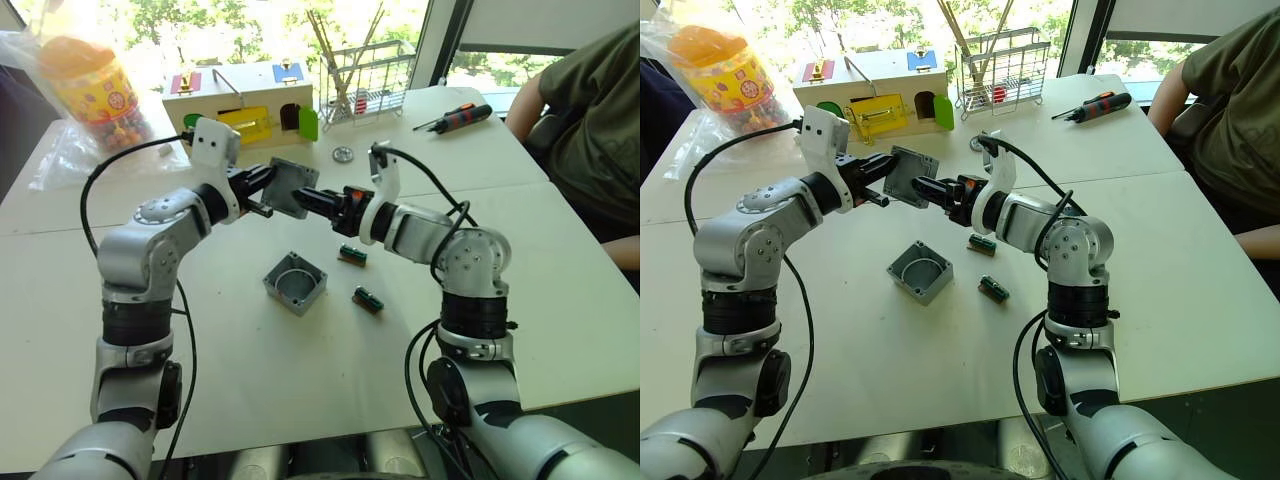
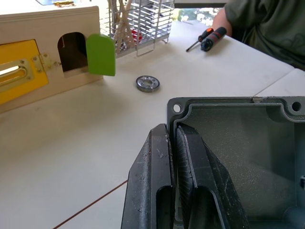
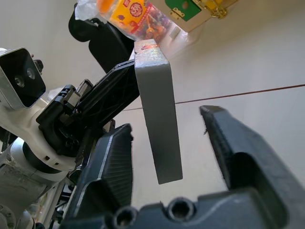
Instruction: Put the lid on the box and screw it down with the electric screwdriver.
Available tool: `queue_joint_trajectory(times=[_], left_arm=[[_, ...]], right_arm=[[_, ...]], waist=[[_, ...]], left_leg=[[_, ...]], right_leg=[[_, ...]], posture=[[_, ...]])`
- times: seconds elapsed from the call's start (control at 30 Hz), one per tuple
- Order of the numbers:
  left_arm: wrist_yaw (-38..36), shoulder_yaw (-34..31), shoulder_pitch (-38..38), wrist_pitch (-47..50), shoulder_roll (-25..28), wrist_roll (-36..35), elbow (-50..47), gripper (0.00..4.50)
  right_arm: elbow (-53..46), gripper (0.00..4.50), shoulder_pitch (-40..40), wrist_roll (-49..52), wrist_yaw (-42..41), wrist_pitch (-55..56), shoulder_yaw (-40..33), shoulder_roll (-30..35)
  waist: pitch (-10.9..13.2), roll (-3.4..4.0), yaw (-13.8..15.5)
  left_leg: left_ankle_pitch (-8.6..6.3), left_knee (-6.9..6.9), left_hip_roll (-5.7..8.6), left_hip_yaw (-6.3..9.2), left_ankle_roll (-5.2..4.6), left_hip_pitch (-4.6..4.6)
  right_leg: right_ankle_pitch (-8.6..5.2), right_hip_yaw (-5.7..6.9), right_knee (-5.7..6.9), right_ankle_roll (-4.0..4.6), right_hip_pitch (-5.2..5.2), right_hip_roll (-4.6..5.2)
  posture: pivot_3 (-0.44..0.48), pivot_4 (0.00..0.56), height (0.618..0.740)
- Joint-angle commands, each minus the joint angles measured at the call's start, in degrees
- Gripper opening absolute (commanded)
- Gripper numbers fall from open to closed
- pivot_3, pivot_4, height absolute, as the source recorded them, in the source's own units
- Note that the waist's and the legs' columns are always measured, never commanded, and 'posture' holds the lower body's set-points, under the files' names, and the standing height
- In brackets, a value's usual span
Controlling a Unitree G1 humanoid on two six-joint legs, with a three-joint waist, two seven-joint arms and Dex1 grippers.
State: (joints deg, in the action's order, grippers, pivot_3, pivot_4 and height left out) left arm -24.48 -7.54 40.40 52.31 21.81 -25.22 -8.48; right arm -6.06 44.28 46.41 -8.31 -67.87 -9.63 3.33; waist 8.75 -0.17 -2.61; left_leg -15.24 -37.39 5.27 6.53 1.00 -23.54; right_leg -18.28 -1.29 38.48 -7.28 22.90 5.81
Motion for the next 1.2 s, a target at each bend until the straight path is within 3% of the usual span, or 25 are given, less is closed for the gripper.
queue_joint_trajectory(times=[0.03, 0.07, 0.1, 0.27, 0.4, 0.5, 0.6, 0.73, 0.87, 0.9, 0.97, 1.2], left_arm=[[-0.08, -0.78, 1.45, -0.44, 0.07, -1.44, -2.05, 0.00], [-0.21, -0.72, 1.40, -0.41, 0.11, -1.71, -2.15, 0.00], [-0.29, -0.70, 1.34, -0.35, 0.15, -1.93, -2.22, 0.00], [-1.55, -0.75, 0.33, -0.03, 0.74, -2.96, -2.65, 0.00], [-3.64, -4.62, 0.63, 1.59, 1.23, -7.74, -2.03, 1.38], [-5.65, -9.85, 2.56, 5.98, 2.64, -14.96, -1.00, 3.02], [-9.36, -16.43, 6.11, 14.38, 8.00, -25.68, -0.07, 4.47], [-10.90, -18.84, 8.15, 15.65, 15.06, -27.09, 5.05, 4.47], [-14.32, -15.50, 6.99, 14.38, 18.37, -25.99, 7.53, 4.47], [-14.93, -14.76, 6.73, 14.03, 18.49, -25.85, 7.83, 4.25], [-15.82, -13.17, 6.19, 13.22, 18.55, -25.10, 8.44, 3.60], [-18.85, -5.74, 3.81, 13.32, 18.49, -23.73, 7.02, 0.06]], right_arm=[[-3.05, 0.78, -0.07, 1.41, -0.46, 0.88, -0.18, -0.73], [-3.12, 0.26, -0.17, 1.33, -0.35, 1.05, -0.20, -0.88], [-3.14, 0.13, -0.24, 1.26, -0.22, 1.22, -0.23, -1.01], [-4.17, 0.14, -0.69, 0.40, -0.87, 2.82, 0.70, -0.62], [-6.53, 0.14, -1.54, -2.18, -3.32, 7.87, 3.19, 0.83], [-7.91, 0.14, -2.44, -5.34, -4.82, 11.80, 5.68, 2.56], [-9.89, 0.14, -3.23, -6.94, -5.25, 12.66, 6.99, 4.63], [-16.35, 0.14, -7.10, -13.93, -8.05, 17.22, 11.98, 13.01], [-23.14, 0.14, -13.91, -18.69, -12.25, 24.23, 16.99, 18.57], [-24.08, 0.14, -15.28, -20.57, -12.86, 26.06, 18.31, 19.74], [-25.21, 0.14, -18.07, -28.42, -14.23, 33.28, 22.90, 23.61], [-20.35, 0.14, -26.04, -71.57, -4.05, 63.34, 40.93, 35.01]], waist=[[0.00, 0.00, 0.00], [0.00, 0.00, 0.05], [0.00, 0.00, 0.01], [0.00, 0.00, 0.01], [0.00, 0.00, 0.00], [0.00, 0.00, -0.05], [0.00, 0.00, -0.18], [0.00, 0.00, -0.05], [0.00, 0.00, 0.14], [0.00, -0.01, 0.14], [0.00, -0.01, 0.15], [0.00, -0.02, 0.17]], left_leg=[[0.00, 0.00, 0.00, 0.00, 0.00, 0.00], [0.00, 0.00, 0.00, 0.00, 0.00, 0.00], [0.00, 0.00, 0.00, -0.01, 0.00, 0.00], [0.01, 0.02, 0.00, -0.01, 0.01, 0.00], [0.01, 0.03, 0.00, -0.01, 0.01, 0.00], [0.01, 0.04, 0.00, -0.03, 0.01, 0.00], [0.01, 0.04, -0.01, -0.03, 0.02, 0.00], [0.01, 0.05, 0.04, -0.05, 0.02, -0.01], [0.01, 0.04, 0.08, -0.04, 0.02, 0.00], [0.02, 0.04, 0.08, -0.04, 0.03, 0.00], [0.05, 0.03, 0.07, -0.06, 0.08, 0.00], [0.06, 0.05, 0.09, -0.14, 0.10, 0.00]], right_leg=[[0.00, 0.00, 0.00, 0.00, 0.00, 0.00], [0.00, 0.00, 0.00, 0.00, 0.00, 0.00], [0.00, 0.00, 0.00, 0.00, -0.01, 0.00], [0.00, -0.01, 0.01, 0.00, 0.02, -0.01], [0.00, -0.01, 0.01, 0.00, 0.03, -0.01], [0.00, -0.02, 0.02, 0.00, 0.06, -0.02], [0.00, -0.02, 0.10, 0.00, 0.11, -0.03], [0.00, -0.02, 0.56, 0.00, 0.34, 0.03], [0.00, -0.02, 0.55, 0.00, 0.32, 0.03], [0.00, -0.02, 0.55, -0.01, 0.31, 0.03], [-0.01, -0.04, 0.55, 0.00, 0.32, 0.03], [-0.02, -0.08, 0.57, -0.01, 0.41, 0.00]], posture=[[0.000, 0.150, 0.740], [0.000, 0.150, 0.740], [0.000, 0.150, 0.740], [0.000, 0.150, 0.740], [0.000, 0.150, 0.740], [0.000, 0.150, 0.740], [0.000, 0.150, 0.740], [0.000, 0.150, 0.740], [0.000, 0.150, 0.740], [0.000, 0.150, 0.740], [0.000, 0.150, 0.740], [0.000, 0.150, 0.740]])
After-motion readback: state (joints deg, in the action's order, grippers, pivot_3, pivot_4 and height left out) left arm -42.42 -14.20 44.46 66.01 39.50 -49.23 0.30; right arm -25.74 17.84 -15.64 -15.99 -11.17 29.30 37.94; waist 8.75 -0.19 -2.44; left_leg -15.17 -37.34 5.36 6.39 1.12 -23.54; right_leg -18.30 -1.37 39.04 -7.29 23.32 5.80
